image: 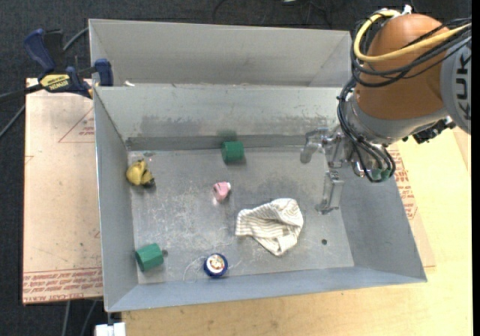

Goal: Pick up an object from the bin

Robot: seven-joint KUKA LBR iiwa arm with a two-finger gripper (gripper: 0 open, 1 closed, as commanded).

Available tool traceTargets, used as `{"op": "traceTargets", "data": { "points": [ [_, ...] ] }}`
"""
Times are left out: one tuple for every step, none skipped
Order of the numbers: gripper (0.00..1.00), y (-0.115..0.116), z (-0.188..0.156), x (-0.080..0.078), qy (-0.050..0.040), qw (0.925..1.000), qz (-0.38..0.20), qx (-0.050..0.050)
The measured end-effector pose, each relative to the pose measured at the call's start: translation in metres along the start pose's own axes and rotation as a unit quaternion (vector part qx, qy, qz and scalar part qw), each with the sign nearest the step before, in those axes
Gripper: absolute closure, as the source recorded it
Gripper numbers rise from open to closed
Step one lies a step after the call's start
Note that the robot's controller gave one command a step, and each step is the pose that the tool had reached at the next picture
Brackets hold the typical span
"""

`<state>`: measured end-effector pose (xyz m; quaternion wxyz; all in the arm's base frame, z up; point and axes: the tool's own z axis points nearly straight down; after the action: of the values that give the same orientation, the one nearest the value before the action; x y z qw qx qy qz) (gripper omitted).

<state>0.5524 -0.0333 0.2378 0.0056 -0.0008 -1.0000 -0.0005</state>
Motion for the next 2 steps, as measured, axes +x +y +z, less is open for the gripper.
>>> {"op": "traceTargets", "data": {
  "points": [
    [0.0, 0.0, -0.005, -0.001, -0.0041, 1.0, -0.001, 0.0],
    [0.0, -0.001, 0.057, 0.019, 0.0017, 0.9995, 0.033, -0.001]
  ]
}}
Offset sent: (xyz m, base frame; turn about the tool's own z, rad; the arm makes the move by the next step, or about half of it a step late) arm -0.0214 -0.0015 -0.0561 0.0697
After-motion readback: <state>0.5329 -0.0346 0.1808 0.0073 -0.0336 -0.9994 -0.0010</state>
